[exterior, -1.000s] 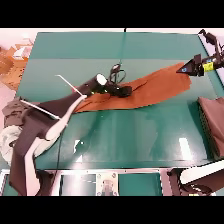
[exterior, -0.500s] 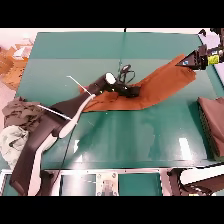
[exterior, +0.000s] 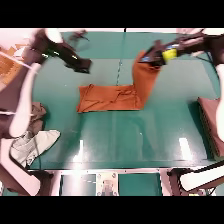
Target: Fold the shirts.
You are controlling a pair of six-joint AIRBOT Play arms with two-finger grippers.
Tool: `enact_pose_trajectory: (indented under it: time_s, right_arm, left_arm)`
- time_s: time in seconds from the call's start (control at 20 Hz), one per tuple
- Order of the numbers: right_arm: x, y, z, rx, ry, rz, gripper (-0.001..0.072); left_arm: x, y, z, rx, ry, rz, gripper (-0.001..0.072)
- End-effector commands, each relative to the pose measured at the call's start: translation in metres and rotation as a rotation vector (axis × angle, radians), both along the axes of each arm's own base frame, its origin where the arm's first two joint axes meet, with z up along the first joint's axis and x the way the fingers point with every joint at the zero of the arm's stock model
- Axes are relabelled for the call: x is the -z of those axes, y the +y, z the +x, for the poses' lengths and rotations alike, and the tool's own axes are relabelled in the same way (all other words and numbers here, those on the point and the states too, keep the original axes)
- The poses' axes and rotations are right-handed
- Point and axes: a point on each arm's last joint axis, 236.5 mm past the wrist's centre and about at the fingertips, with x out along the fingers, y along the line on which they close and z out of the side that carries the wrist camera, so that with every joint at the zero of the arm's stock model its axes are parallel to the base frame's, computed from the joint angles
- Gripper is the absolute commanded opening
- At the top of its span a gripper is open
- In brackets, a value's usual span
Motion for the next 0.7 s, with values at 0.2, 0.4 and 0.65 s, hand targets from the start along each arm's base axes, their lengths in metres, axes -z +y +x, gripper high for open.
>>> enact_pose_trajectory:
  time_s: [0.2, 0.4, 0.65]
  right_arm:
    - [0.134, 0.263, 0.001, 0.108, -0.106, 0.071, 0.0361]
    - [0.159, 0.244, -0.015, 0.002, -0.038, -0.023, 0.0547]
    - [0.12, 0.031, 0.047, 0.097, 0.047, -0.191, 0.0547]
  left_arm:
    - [-0.031, 0.1, -0.009, -0.124, 0.001, 0.083, 0.0025]
    - [-0.029, 0.103, -0.014, -0.091, 0.01, 0.097, 0.0025]
    - [-0.029, 0.103, -0.012, -0.094, 0.001, 0.097, 0.0025]
